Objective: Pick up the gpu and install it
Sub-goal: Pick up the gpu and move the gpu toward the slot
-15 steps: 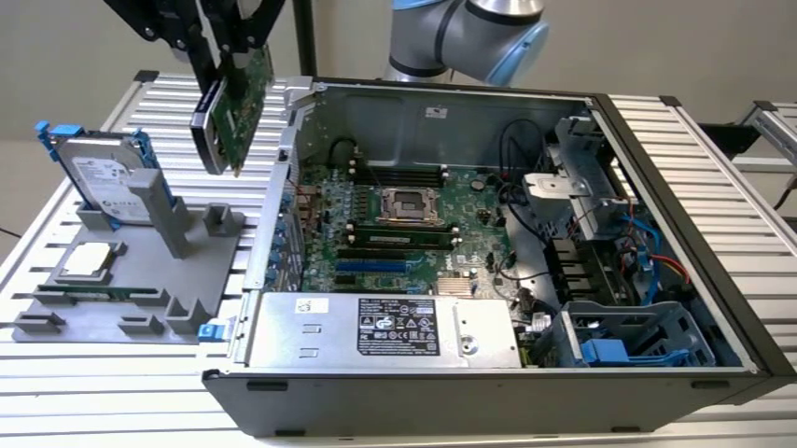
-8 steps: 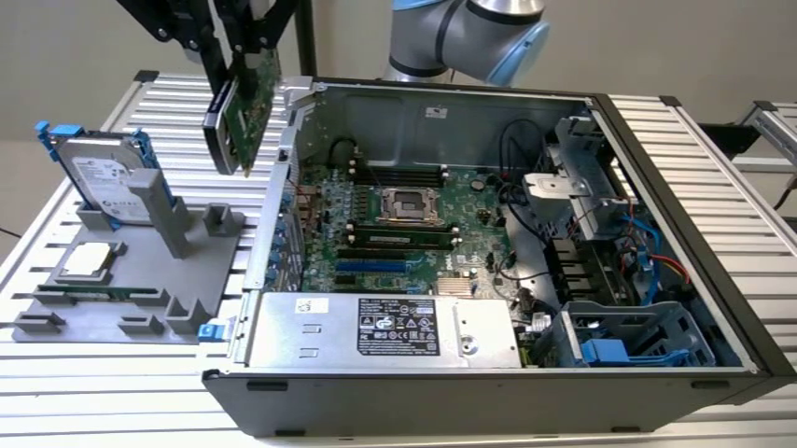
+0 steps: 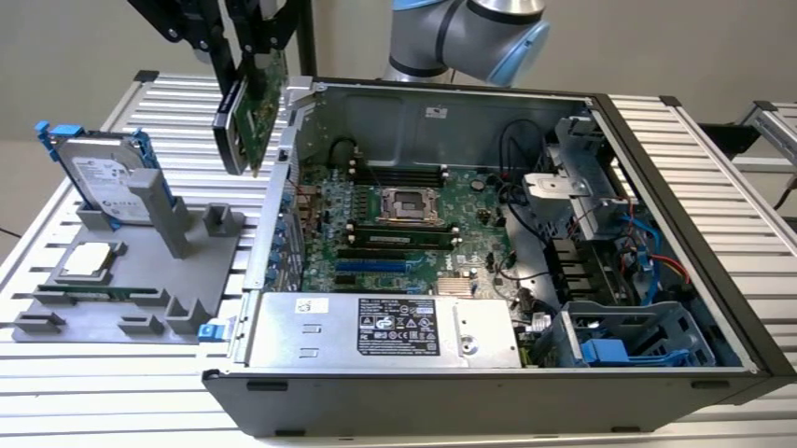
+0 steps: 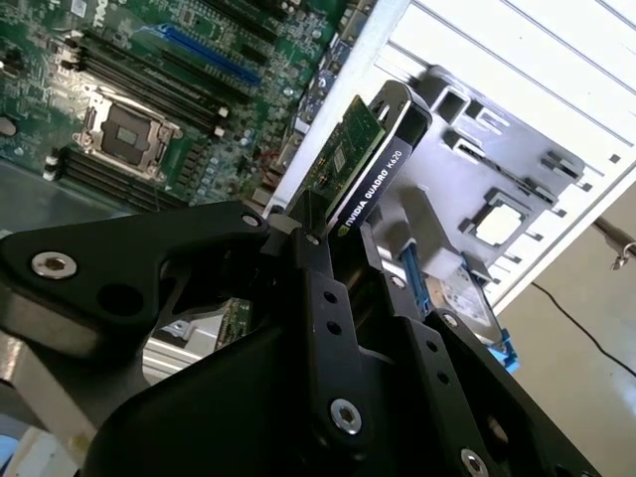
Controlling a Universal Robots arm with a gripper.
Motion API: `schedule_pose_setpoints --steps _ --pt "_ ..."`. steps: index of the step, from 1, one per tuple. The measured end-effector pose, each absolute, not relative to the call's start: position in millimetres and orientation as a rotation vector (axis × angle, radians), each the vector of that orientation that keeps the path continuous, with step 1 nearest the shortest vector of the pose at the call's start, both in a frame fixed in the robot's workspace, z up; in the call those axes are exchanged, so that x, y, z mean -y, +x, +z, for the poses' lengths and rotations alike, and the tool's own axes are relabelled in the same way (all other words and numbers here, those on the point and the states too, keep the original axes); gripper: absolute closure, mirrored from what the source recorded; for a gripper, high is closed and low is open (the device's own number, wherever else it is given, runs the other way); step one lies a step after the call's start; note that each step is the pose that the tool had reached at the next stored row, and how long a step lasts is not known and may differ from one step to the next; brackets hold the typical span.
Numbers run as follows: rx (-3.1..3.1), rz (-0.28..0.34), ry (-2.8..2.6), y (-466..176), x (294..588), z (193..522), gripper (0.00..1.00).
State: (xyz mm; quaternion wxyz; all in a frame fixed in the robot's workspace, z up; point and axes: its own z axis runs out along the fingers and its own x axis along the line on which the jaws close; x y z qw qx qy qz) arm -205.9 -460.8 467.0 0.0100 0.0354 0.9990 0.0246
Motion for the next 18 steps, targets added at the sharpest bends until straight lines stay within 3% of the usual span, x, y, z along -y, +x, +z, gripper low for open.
schedule_pose_setpoints --steps 18 --pt "-3.119 0.077 0.110 -199.6 460.8 466.9 1.00"
